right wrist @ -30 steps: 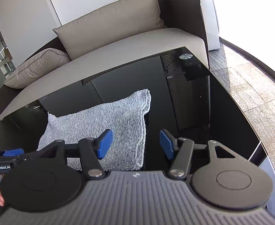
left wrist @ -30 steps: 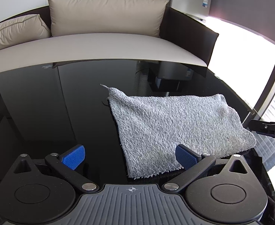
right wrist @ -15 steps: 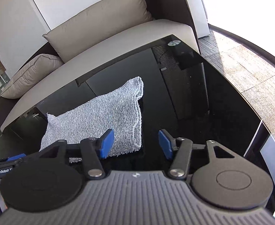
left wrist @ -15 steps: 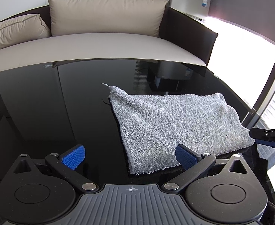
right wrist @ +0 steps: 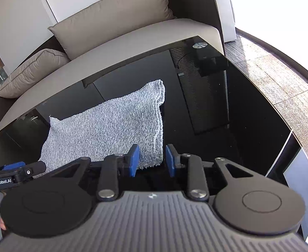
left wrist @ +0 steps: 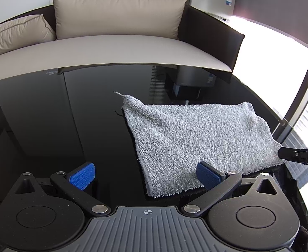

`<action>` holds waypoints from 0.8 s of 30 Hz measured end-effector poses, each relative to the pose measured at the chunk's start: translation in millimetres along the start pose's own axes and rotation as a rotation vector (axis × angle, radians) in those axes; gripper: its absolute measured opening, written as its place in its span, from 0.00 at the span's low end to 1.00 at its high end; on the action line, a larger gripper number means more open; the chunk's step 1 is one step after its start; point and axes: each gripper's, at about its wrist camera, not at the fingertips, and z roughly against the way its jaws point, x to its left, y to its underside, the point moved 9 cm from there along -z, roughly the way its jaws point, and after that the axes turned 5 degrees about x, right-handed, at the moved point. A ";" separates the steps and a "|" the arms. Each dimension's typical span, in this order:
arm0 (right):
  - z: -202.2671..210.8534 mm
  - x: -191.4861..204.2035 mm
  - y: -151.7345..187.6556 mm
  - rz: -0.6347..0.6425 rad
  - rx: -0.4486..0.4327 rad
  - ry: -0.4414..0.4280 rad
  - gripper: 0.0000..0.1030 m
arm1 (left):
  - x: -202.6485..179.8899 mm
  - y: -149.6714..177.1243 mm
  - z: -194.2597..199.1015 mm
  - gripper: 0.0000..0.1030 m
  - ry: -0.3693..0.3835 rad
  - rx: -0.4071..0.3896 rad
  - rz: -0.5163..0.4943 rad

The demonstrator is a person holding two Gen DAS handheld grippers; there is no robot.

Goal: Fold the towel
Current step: 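Close the right gripper on the folded towel corner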

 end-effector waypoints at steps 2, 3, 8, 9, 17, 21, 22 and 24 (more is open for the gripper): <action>0.2 0.2 0.5 -0.001 0.003 0.002 0.15 | -0.2 -0.1 -0.9 0.99 0.000 0.001 0.000; 0.2 0.3 0.7 -0.001 0.005 0.004 0.13 | -0.7 -0.1 -0.9 0.99 0.000 0.001 -0.001; 0.6 0.9 1.8 -0.002 0.013 0.010 0.05 | -3.3 0.3 -1.6 0.99 0.001 0.003 -0.010; 0.7 1.0 2.1 -0.002 0.014 0.011 0.05 | -3.6 0.5 -1.9 0.99 0.001 0.004 -0.012; -6.9 -3.1 -7.4 -0.057 -0.005 -0.023 0.03 | -3.5 0.4 -1.9 0.99 0.000 0.007 -0.012; -4.8 -0.4 -10.3 -0.050 -0.019 -0.027 0.03 | -3.9 0.4 -1.7 0.99 -0.002 0.007 -0.014; -4.7 0.3 -10.7 -0.049 -0.021 -0.028 0.03 | -3.8 0.4 -1.8 0.99 -0.002 0.008 -0.014; -4.4 1.7 -11.6 -0.046 -0.025 -0.030 0.03 | -3.2 0.5 -2.2 0.99 -0.004 0.011 -0.013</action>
